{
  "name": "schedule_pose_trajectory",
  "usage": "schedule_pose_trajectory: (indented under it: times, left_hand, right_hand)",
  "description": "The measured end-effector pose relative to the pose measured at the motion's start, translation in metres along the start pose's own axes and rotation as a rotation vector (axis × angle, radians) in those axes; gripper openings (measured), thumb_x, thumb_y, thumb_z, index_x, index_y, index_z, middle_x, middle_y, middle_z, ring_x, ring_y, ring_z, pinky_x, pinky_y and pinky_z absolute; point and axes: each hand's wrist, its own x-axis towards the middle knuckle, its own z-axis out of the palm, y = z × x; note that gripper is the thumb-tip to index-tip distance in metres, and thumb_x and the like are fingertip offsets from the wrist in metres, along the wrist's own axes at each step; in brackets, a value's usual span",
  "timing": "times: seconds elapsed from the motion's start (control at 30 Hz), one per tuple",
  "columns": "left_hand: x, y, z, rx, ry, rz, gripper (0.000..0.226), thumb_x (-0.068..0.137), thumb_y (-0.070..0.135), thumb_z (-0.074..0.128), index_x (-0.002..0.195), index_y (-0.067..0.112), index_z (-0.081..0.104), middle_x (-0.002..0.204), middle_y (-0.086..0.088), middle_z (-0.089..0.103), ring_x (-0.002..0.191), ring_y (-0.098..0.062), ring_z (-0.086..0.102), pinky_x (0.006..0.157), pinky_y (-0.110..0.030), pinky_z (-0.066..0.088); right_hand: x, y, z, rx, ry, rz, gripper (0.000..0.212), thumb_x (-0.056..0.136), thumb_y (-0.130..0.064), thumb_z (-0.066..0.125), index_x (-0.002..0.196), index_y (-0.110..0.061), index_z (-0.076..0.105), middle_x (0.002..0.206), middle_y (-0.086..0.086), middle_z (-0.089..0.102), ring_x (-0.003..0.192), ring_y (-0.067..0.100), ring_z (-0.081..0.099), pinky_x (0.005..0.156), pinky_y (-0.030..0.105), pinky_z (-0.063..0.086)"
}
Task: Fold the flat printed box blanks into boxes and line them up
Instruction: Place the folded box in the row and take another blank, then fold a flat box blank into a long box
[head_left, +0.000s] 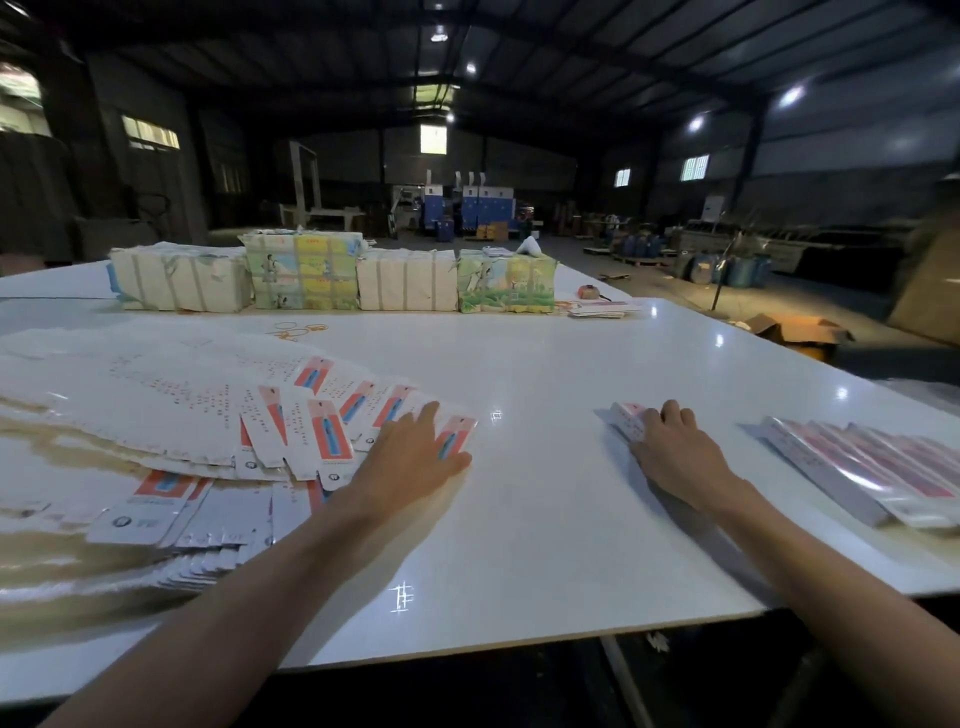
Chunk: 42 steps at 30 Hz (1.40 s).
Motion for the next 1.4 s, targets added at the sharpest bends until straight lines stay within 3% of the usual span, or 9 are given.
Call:
schedule_pose_trajectory:
  times: [0.17, 0.37, 0.63, 0.8, 0.9, 1.03, 1.2, 1.27, 1.4]
  left_hand:
    - [0.008, 0.002, -0.005, -0.046, 0.005, -0.096, 0.079, 0.09, 0.049, 0.079, 0.151, 0.019, 0.039, 0.139, 0.0, 0.06, 0.108, -0.017, 0.063, 0.093, -0.03, 0.051]
    - [0.011, -0.005, -0.008, -0.159, -0.019, -0.154, 0.104, 0.082, 0.039, 0.09, 0.16, 0.021, 0.023, 0.142, -0.011, 0.05, 0.1, -0.018, 0.055, 0.058, -0.022, 0.041]
    - [0.01, 0.0, -0.014, -0.349, 0.101, -0.123, 0.096, 0.084, 0.036, 0.089, 0.159, 0.02, 0.032, 0.141, -0.01, 0.057, 0.084, -0.013, 0.057, 0.061, -0.024, 0.043]
    - [0.011, -0.002, -0.014, -0.49, 0.104, -0.122, 0.094, 0.081, 0.035, 0.091, 0.156, 0.02, 0.036, 0.117, 0.006, 0.055, 0.075, -0.006, 0.055, 0.056, -0.02, 0.039]
    - [0.011, -0.002, -0.014, -0.625, 0.07, -0.172, 0.075, 0.079, 0.039, 0.092, 0.137, 0.036, 0.044, 0.105, 0.01, 0.065, 0.079, -0.016, 0.072, 0.056, -0.026, 0.051]
    - [0.005, 0.002, -0.015, -0.771, 0.053, -0.234, 0.059, 0.083, 0.033, 0.09, 0.116, 0.049, 0.044, 0.103, 0.012, 0.07, 0.078, -0.018, 0.078, 0.062, -0.037, 0.062]
    - [-0.001, 0.011, -0.024, -0.888, 0.021, -0.276, 0.064, 0.087, 0.023, 0.087, 0.133, 0.042, 0.047, 0.112, 0.002, 0.074, 0.088, -0.023, 0.08, 0.082, -0.053, 0.065]
    - [-0.003, 0.01, -0.025, -0.904, -0.015, -0.278, 0.064, 0.09, 0.022, 0.084, 0.142, 0.03, 0.048, 0.114, -0.003, 0.076, 0.095, -0.027, 0.079, 0.086, -0.057, 0.063]
    - [-0.005, 0.013, -0.024, -1.102, -0.112, -0.361, 0.055, 0.096, 0.018, 0.077, 0.143, 0.024, 0.049, 0.105, -0.017, 0.078, 0.094, -0.035, 0.079, 0.09, -0.063, 0.061]
  right_hand:
    - [-0.013, 0.037, -0.011, -0.106, 0.028, 0.091, 0.047, 0.111, -0.03, 0.047, 0.154, -0.012, 0.038, 0.143, 0.014, 0.048, 0.132, 0.034, 0.049, 0.1, 0.042, 0.047]
    - [-0.028, 0.086, -0.021, -0.342, 0.025, 0.208, 0.04, 0.108, -0.018, 0.048, 0.147, -0.011, 0.046, 0.145, 0.011, 0.05, 0.137, 0.03, 0.047, 0.111, 0.039, 0.045]
    - [-0.044, 0.133, -0.034, -0.539, 0.014, 0.378, 0.034, 0.107, -0.022, 0.053, 0.139, -0.013, 0.057, 0.138, 0.009, 0.059, 0.128, 0.027, 0.054, 0.105, 0.037, 0.049]
    - [-0.037, 0.116, -0.04, -0.612, 0.0, 0.406, 0.053, 0.1, -0.037, 0.066, 0.144, -0.011, 0.053, 0.151, 0.015, 0.051, 0.143, 0.034, 0.045, 0.121, 0.047, 0.038]
    - [-0.019, 0.065, -0.042, -0.435, 0.102, 0.27, 0.044, 0.104, -0.025, 0.055, 0.144, -0.007, 0.053, 0.154, 0.017, 0.048, 0.146, 0.034, 0.04, 0.12, 0.048, 0.036]
    - [0.003, -0.033, -0.045, -0.012, 0.237, -0.022, 0.034, 0.104, -0.016, 0.05, 0.136, -0.007, 0.055, 0.138, 0.014, 0.058, 0.13, 0.034, 0.05, 0.101, 0.044, 0.048]
    - [0.011, -0.149, -0.041, 0.741, -0.029, -0.216, 0.053, 0.109, -0.043, 0.05, 0.155, -0.019, 0.038, 0.133, 0.009, 0.066, 0.118, 0.028, 0.065, 0.093, 0.043, 0.052]
    - [0.015, -0.176, -0.037, 1.026, -0.147, -0.232, 0.059, 0.109, -0.037, 0.054, 0.159, -0.022, 0.027, 0.13, 0.01, 0.067, 0.106, 0.023, 0.071, 0.084, 0.035, 0.059]
    - [0.016, -0.192, -0.017, 1.29, -0.111, -0.248, 0.064, 0.106, -0.018, 0.062, 0.158, -0.033, 0.028, 0.122, 0.007, 0.061, 0.088, 0.019, 0.077, 0.072, 0.03, 0.065]
